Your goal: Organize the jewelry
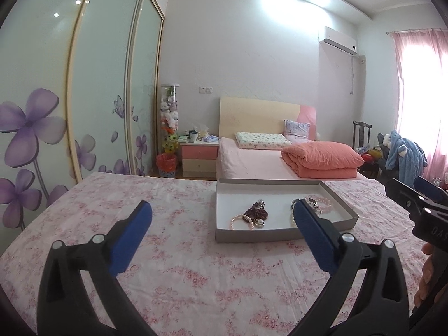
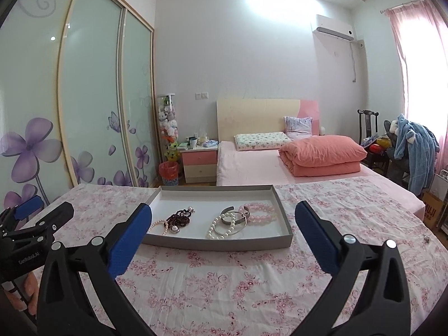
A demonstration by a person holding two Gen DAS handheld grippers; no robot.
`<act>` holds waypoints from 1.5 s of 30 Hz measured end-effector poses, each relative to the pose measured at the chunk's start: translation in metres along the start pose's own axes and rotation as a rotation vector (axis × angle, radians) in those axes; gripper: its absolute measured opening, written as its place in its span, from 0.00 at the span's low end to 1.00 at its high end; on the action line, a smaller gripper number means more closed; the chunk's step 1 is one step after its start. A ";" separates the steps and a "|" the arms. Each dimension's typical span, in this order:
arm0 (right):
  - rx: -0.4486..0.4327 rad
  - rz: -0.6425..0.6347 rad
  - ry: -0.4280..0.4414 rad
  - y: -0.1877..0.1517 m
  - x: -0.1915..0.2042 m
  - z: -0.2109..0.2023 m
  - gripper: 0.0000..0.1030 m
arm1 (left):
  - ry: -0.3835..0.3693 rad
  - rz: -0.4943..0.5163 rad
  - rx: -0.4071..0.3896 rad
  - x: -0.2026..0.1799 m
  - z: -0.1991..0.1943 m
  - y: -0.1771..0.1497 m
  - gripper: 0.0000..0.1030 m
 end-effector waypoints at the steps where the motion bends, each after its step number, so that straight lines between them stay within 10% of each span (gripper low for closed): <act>1: 0.001 -0.002 0.002 -0.001 0.000 0.000 0.98 | 0.004 0.004 -0.005 -0.001 -0.002 -0.002 0.96; 45: -0.004 0.022 0.021 -0.041 -0.010 -0.013 0.98 | -0.020 0.006 0.017 -0.010 -0.010 -0.044 0.96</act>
Point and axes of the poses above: each gripper's, at about its wrist camera, not at the fingertips, and z roughly the way its jaws point, x to its left, y to its top, the point moved 10 cm from there along z, roughly the way its jaws point, and after that the axes turned 15 degrees about x, right-handed, at the moved point
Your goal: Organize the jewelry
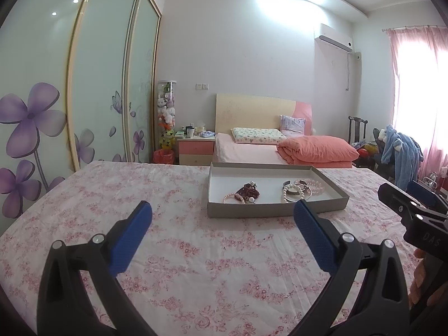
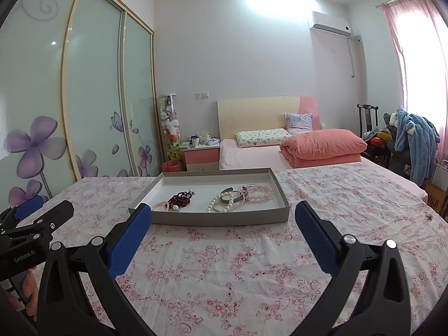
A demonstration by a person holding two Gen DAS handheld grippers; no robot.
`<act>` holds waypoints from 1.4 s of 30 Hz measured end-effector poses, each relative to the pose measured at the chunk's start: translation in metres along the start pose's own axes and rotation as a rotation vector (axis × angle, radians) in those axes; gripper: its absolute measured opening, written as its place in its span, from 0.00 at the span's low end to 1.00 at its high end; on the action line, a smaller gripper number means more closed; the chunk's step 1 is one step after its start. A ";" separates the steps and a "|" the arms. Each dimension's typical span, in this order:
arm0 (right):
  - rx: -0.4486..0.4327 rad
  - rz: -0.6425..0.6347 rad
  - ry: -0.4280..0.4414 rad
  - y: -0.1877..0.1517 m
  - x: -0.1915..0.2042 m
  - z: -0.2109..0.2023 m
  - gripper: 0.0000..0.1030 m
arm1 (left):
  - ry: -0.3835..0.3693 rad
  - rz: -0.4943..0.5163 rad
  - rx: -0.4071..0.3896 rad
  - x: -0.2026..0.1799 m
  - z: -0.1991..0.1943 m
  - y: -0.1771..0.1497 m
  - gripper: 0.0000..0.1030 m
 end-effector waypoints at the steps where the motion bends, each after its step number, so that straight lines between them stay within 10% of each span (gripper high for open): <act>1: 0.000 0.000 0.000 0.000 0.000 0.000 0.98 | 0.000 -0.001 0.000 0.000 0.000 0.000 0.96; 42: 0.011 0.001 0.003 -0.009 0.002 0.005 0.98 | 0.005 0.001 0.023 0.002 0.009 -0.003 0.96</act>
Point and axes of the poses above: each gripper's, at about its wrist camera, not at the fingertips, and z roughly the way its jaws point, x to its left, y to its top, the point moved 10 cm from there along z, roughly the way its jaws point, and after that the axes turned 15 degrees about x, right-handed, at the moved point
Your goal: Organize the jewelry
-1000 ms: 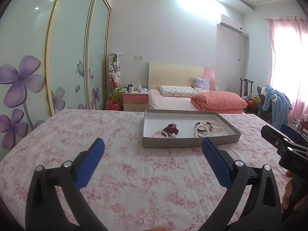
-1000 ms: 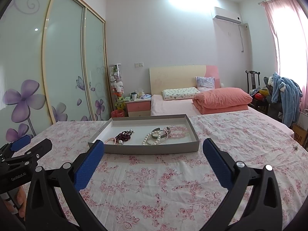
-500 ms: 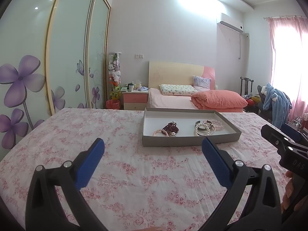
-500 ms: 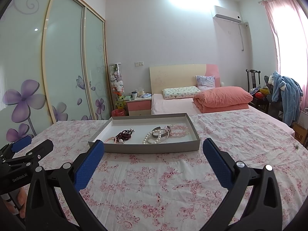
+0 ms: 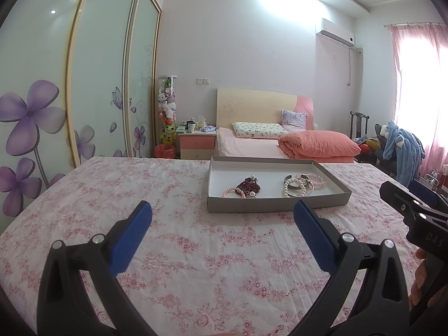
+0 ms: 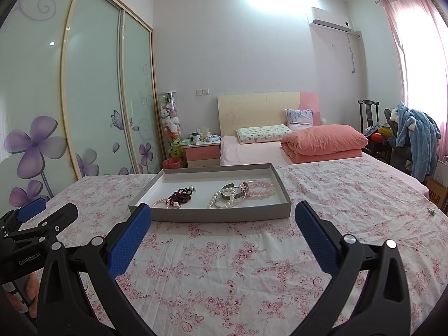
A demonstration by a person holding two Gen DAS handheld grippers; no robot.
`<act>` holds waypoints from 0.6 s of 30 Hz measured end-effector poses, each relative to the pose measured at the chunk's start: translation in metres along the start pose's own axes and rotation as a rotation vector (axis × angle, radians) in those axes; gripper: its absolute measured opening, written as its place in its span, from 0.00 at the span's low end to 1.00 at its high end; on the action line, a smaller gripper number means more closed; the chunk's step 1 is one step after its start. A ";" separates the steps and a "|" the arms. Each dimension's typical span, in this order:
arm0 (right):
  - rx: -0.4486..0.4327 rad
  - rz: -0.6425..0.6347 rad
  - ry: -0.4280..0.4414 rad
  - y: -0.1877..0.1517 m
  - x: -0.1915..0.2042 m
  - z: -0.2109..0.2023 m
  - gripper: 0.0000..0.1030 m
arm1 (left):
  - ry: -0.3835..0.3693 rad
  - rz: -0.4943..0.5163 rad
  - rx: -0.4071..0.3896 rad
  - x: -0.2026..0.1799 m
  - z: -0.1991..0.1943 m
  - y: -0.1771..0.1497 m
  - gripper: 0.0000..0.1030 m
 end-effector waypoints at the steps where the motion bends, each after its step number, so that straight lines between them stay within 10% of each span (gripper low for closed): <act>1: 0.000 0.000 0.000 0.001 -0.001 0.000 0.98 | 0.000 0.000 0.000 -0.001 0.000 0.001 0.96; 18: 0.004 0.003 0.002 -0.003 0.001 0.000 0.98 | 0.001 0.001 0.000 -0.001 -0.001 0.001 0.96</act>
Point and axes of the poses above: each gripper's, at about its wrist camera, not at the fingertips, and z roughly the way its jaws point, x to its left, y to its top, the point moved 10 cm from there along z, roughly the way its jaws point, and after that the axes turned 15 degrees about x, right-handed, at the moved point
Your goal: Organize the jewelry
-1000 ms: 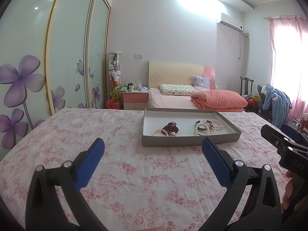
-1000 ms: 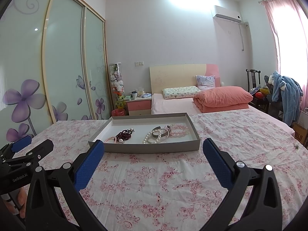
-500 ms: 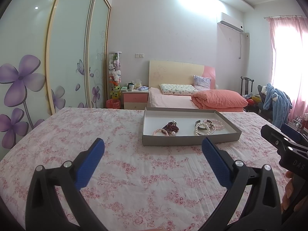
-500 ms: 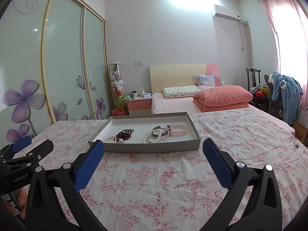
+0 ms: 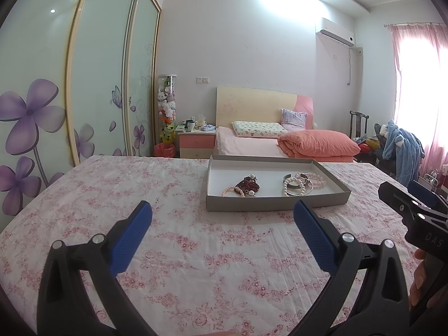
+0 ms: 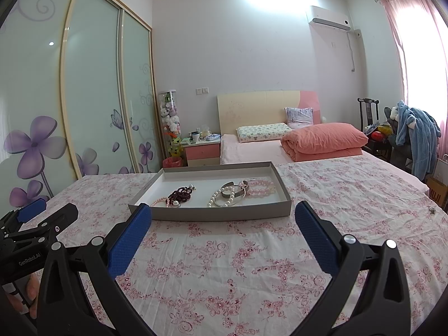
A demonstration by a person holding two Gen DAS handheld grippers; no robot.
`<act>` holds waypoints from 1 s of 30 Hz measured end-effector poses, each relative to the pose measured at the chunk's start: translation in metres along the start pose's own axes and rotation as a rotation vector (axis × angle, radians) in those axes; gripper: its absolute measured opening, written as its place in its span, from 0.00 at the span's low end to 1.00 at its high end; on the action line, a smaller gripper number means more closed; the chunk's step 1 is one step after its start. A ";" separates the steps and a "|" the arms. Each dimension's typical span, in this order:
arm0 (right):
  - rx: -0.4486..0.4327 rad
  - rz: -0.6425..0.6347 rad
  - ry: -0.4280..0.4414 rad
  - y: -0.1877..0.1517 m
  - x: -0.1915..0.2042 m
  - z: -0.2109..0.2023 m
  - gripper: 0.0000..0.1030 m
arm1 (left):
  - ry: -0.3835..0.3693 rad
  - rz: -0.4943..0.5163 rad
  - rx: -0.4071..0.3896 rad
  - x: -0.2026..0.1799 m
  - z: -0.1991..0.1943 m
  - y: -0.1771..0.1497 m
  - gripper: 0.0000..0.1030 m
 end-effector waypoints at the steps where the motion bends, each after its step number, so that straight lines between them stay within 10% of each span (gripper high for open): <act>1: 0.000 0.000 0.001 -0.001 0.001 0.000 0.98 | 0.000 0.000 0.000 0.000 0.000 0.000 0.96; 30: 0.003 0.002 0.000 0.002 0.000 0.000 0.98 | 0.000 0.001 0.009 -0.001 0.004 -0.010 0.96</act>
Point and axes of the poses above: each gripper's, at about its wrist camera, not at the fingertips, and z roughly the way its jaws point, x to its left, y to its top, the point moved 10 cm from there along z, roughly the way its jaws point, and after that the axes turned 15 degrees about x, right-handed, at the moved point
